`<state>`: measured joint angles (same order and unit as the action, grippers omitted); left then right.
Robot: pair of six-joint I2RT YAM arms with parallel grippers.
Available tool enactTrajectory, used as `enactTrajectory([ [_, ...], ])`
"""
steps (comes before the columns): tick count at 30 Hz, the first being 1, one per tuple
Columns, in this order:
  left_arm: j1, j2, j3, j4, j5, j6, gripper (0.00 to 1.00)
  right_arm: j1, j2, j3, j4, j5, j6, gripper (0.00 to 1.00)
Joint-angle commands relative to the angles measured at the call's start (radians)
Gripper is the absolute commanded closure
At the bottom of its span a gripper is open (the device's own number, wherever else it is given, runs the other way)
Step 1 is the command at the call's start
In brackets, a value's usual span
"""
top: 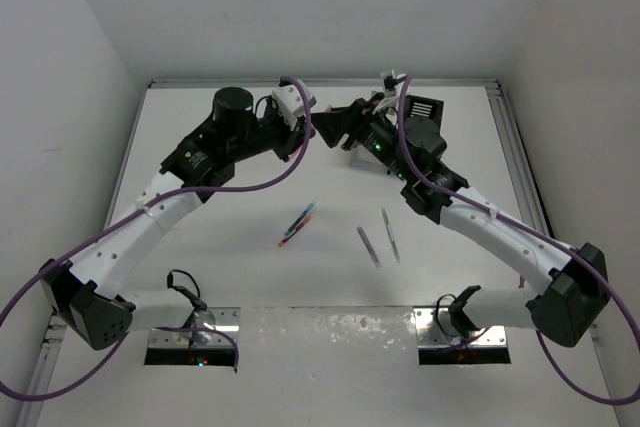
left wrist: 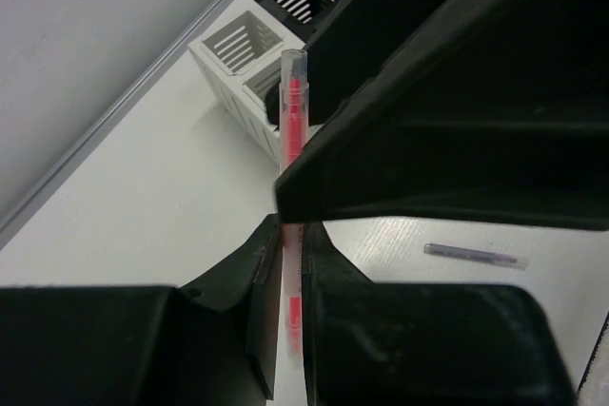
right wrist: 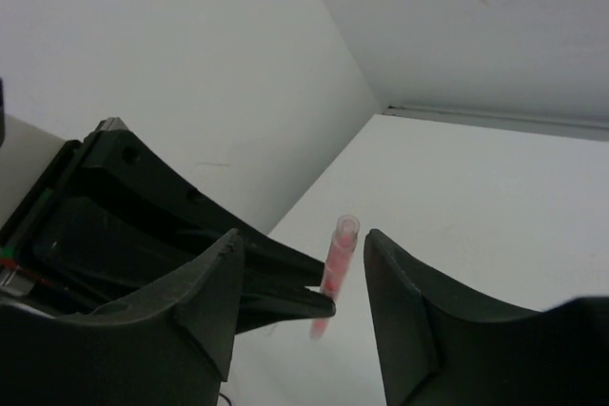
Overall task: Sort the stationery into containers
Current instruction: Place the pen in the storage box.
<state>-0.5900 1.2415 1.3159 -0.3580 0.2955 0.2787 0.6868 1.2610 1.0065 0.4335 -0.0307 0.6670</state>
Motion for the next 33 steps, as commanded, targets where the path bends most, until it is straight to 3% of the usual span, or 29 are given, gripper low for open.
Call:
enactTrajectory([
  [1, -0.017, -0.010, 0.002, 0.056, 0.027, -0.021, 1.00, 0.013, 0.026, 0.010, 0.108, -0.011, 0.055, 0.48],
  [4, -0.025, -0.017, 0.000, 0.057, 0.028, -0.023, 1.00, 0.013, 0.037, 0.009, 0.106, -0.005, 0.065, 0.55],
  [8, -0.027, -0.016, 0.000, 0.070, 0.014, -0.044, 1.00, 0.019, 0.051, 0.012, 0.114, -0.012, 0.065, 0.86],
  [10, -0.027, -0.017, -0.001, 0.077, 0.001, -0.062, 1.00, 0.022, 0.054, 0.014, 0.117, -0.017, 0.063, 0.97],
  [13, -0.028, -0.017, -0.006, 0.093, -0.012, -0.084, 1.00, 0.026, 0.061, 0.021, 0.102, -0.017, 0.033, 1.00],
  [15, -0.028, -0.019, -0.014, 0.103, -0.035, -0.093, 0.69, 0.026, 0.066, 0.033, 0.079, -0.012, 0.011, 1.00],
  [16, -0.028, -0.019, -0.018, 0.105, -0.045, -0.095, 0.48, 0.025, 0.069, 0.037, 0.071, 0.011, -0.012, 1.00],
  [17, -0.028, -0.025, -0.029, 0.106, -0.058, -0.093, 0.16, 0.023, 0.066, 0.046, 0.042, 0.029, -0.074, 1.00],
  [18, -0.028, -0.030, -0.036, 0.113, -0.088, -0.098, 0.02, 0.020, 0.067, 0.058, 0.021, 0.049, -0.114, 1.00],
  [25, 0.032, -0.108, -0.164, 0.129, -0.229, -0.127, 0.00, -0.182, 0.182, 0.329, -0.264, 0.262, -0.462, 1.00],
  [33, 0.079, -0.201, -0.380, 0.148, -0.366, -0.122, 0.00, -0.401, 0.362, 0.414, -0.294, 0.391, -0.558, 1.00],
])
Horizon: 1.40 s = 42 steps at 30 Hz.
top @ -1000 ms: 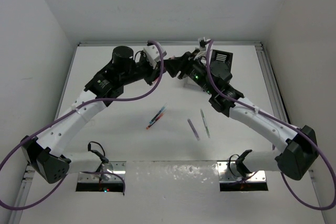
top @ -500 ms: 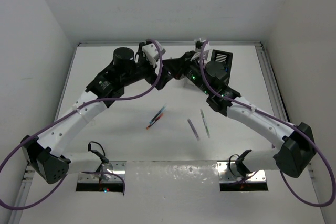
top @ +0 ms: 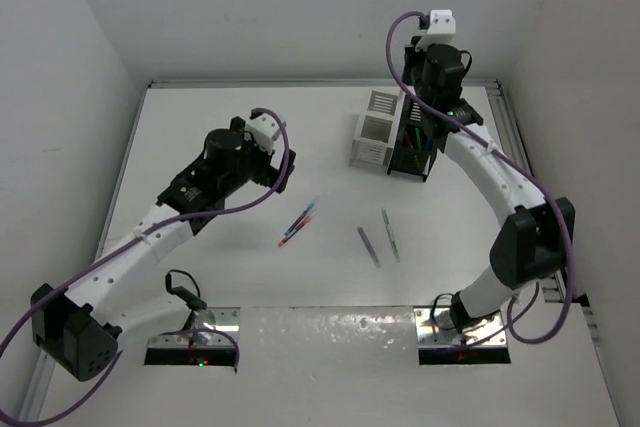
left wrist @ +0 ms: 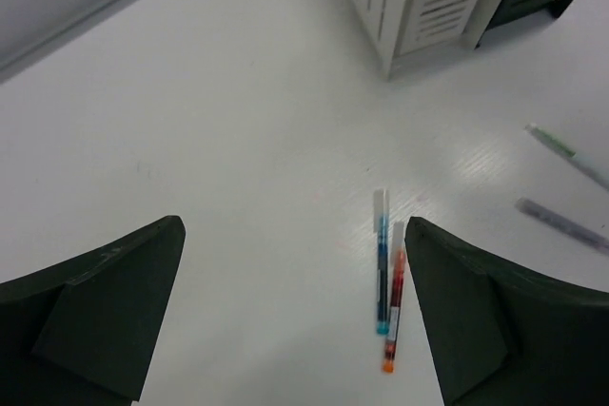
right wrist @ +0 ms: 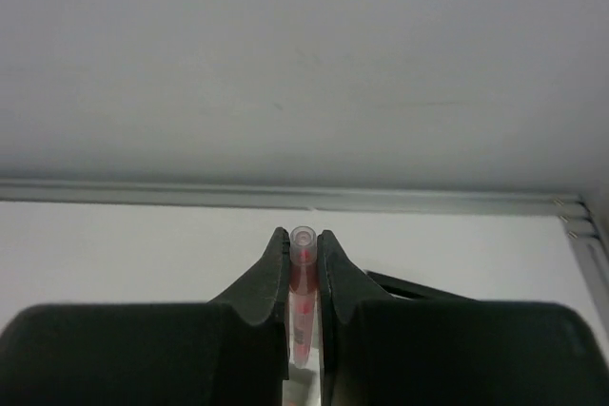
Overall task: Sort the stationery into containers
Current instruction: Place the pen in the storage box.
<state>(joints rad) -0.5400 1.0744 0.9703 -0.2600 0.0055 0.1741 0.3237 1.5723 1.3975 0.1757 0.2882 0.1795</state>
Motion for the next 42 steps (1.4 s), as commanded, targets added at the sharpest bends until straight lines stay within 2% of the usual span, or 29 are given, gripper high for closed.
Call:
enactTrajectory([
  [1, 0.035, -0.045, -0.069, 0.065, -0.084, -0.028, 0.00, -0.067, 0.080, 0.024, -0.018, 0.078, -0.071, 1.00],
  [6, 0.089, -0.054, -0.139, 0.094, -0.067, -0.053, 0.00, -0.139, 0.156, 0.047, -0.018, 0.089, -0.071, 1.00],
  [13, 0.138, -0.051, -0.200, 0.120, -0.044, -0.090, 0.00, -0.167, 0.209, 0.002, 0.031, 0.078, -0.072, 1.00],
  [24, 0.179, -0.045, -0.214, 0.131, -0.024, -0.101, 0.00, -0.189, 0.284, -0.069, 0.140, 0.032, -0.081, 1.00],
  [42, 0.229, -0.039, -0.217, 0.137, -0.012, -0.101, 0.00, -0.227, 0.351, -0.134, 0.179, -0.027, -0.006, 1.00],
])
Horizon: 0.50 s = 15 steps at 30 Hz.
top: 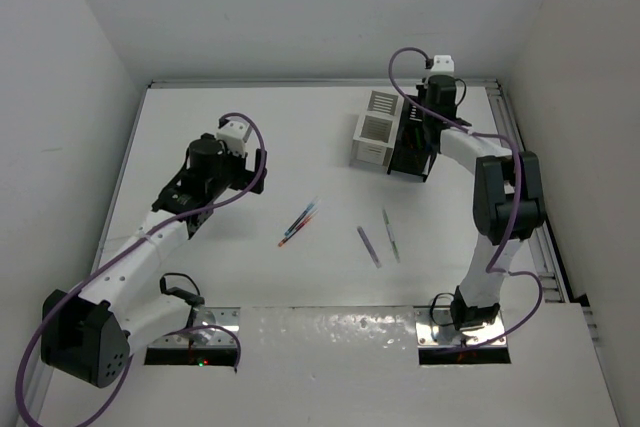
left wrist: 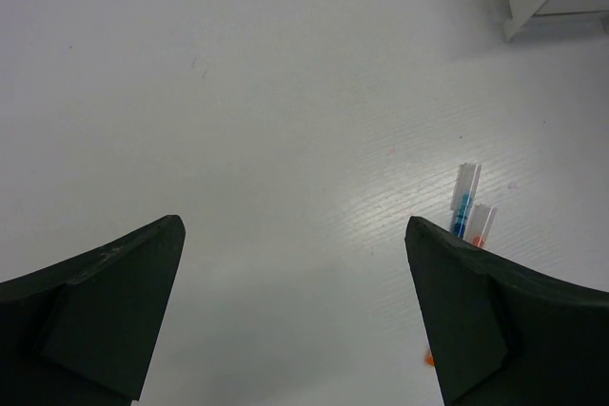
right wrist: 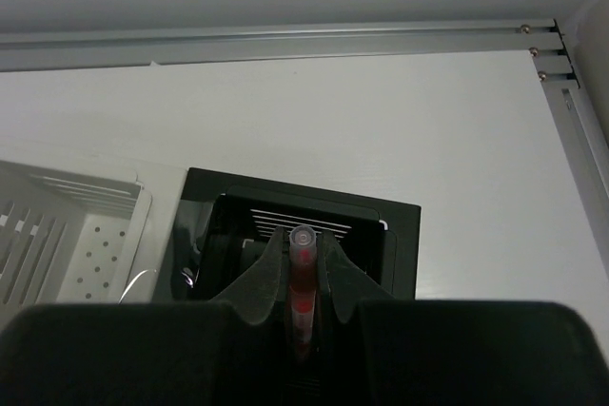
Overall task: Sort the stationery into containers
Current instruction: Place the pen in the storage box.
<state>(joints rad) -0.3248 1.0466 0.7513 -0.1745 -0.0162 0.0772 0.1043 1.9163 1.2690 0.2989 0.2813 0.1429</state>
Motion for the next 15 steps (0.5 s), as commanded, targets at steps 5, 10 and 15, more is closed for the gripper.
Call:
enactTrajectory([
  [5, 0.015, -0.010, 0.008, 0.059, 0.009, 0.003, 0.00, -0.006, -0.017, -0.005, -0.003, -0.062, 0.018, 0.56],
  [10, 0.015, -0.016, 0.008, 0.059, 0.010, 0.001, 0.00, 0.018, -0.127, 0.030, -0.084, -0.122, -0.057, 0.34],
  [15, 0.018, -0.039, 0.006, 0.066, 0.036, 0.003, 0.00, 0.107, -0.304, 0.036, -0.210, -0.021, -0.118, 0.25],
])
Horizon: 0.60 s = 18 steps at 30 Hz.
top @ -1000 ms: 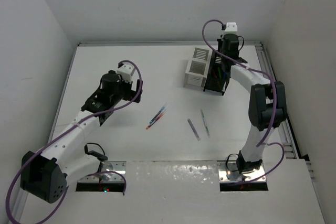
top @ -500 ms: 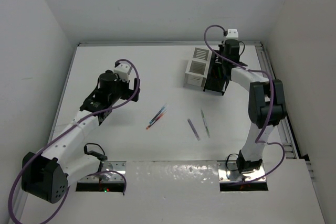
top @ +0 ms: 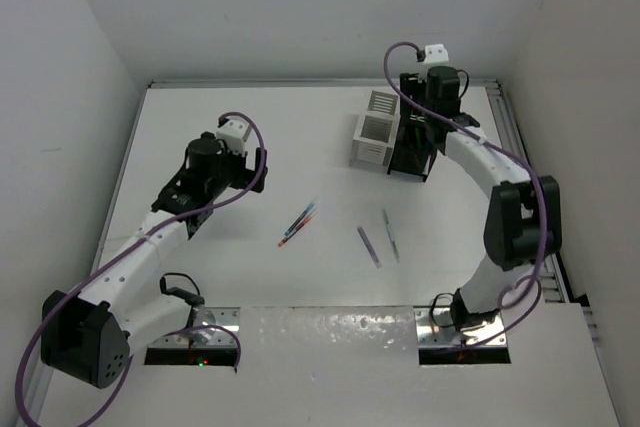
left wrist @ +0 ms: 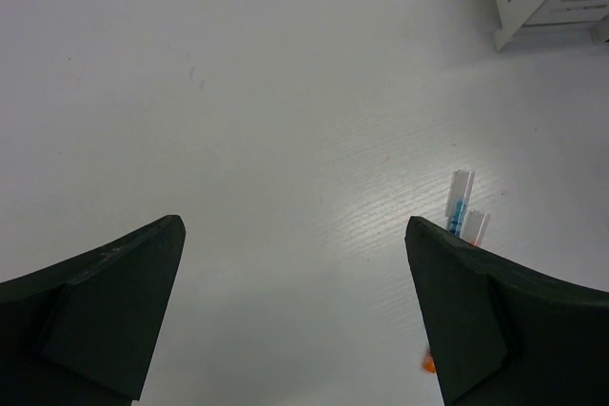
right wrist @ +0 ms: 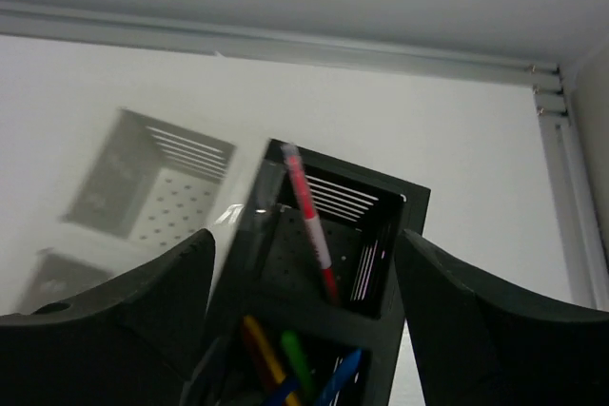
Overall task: Sort the stationery into containers
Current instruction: Place the pen in the storage box, then pick up the pen from the center of the board.
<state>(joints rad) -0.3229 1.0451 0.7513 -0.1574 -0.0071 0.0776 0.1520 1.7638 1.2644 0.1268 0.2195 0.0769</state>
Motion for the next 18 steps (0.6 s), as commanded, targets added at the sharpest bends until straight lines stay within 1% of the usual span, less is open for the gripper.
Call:
enactTrajectory([
  [1, 0.019, -0.040, 0.005, 0.047, 0.029, 0.001, 0.00, 0.076, -0.180, 0.035, -0.099, 0.052, -0.045, 0.26],
  [2, 0.021, -0.045, 0.000, 0.048, 0.030, -0.004, 0.00, 0.111, -0.205, 0.006, -0.124, 0.053, -0.037, 0.29],
  [3, 0.024, -0.057, -0.003, 0.048, 0.030, -0.007, 0.00, 0.129, -0.258, -0.012, -0.169, 0.050, -0.011, 0.36],
  [4, 0.028, -0.065, -0.007, 0.050, 0.032, -0.018, 0.00, 0.148, -0.285, -0.035, -0.237, 0.037, 0.010, 0.69],
  [5, 0.033, -0.079, -0.015, 0.047, 0.032, -0.021, 0.00, 0.191, -0.326, -0.086, -0.309, 0.026, 0.065, 0.86],
  [6, 0.038, -0.086, -0.020, 0.044, 0.032, -0.027, 0.00, 0.211, -0.342, -0.111, -0.350, 0.012, 0.092, 0.96],
  [7, 0.044, -0.095, -0.024, 0.042, 0.030, -0.035, 0.00, 0.262, -0.352, -0.162, -0.386, -0.020, 0.142, 1.00],
  [8, 0.048, -0.114, -0.033, 0.036, 0.030, -0.038, 0.00, 0.293, -0.359, -0.187, -0.467, -0.022, 0.173, 0.96],
  [9, 0.054, -0.120, -0.038, 0.032, 0.027, -0.042, 0.00, 0.317, -0.359, -0.212, -0.502, -0.010, 0.205, 0.74],
  [10, 0.056, -0.138, -0.043, 0.025, 0.025, -0.045, 0.00, 0.367, -0.356, -0.264, -0.528, -0.008, 0.262, 0.65],
  [11, 0.062, -0.148, -0.052, 0.016, 0.021, -0.047, 0.00, 0.392, -0.353, -0.292, -0.555, -0.009, 0.286, 0.56],
  [12, 0.062, -0.157, -0.056, 0.013, 0.012, -0.047, 0.00, 0.427, -0.343, -0.339, -0.564, -0.020, 0.328, 0.40],
  [13, 0.064, -0.174, -0.059, 0.010, 0.012, -0.048, 0.00, 0.440, -0.336, -0.356, -0.569, -0.031, 0.343, 0.34],
  [14, 0.065, -0.181, -0.069, 0.001, 0.012, -0.050, 0.01, 0.449, -0.320, -0.365, -0.588, -0.037, 0.359, 0.31],
  [16, 0.065, -0.204, -0.076, -0.010, 0.012, -0.053, 0.01, 0.457, -0.267, -0.364, -0.648, -0.029, 0.391, 0.29],
  [18, 0.065, -0.221, -0.087, -0.017, -0.021, -0.058, 0.01, 0.452, -0.213, -0.350, -0.671, -0.009, 0.408, 0.30],
])
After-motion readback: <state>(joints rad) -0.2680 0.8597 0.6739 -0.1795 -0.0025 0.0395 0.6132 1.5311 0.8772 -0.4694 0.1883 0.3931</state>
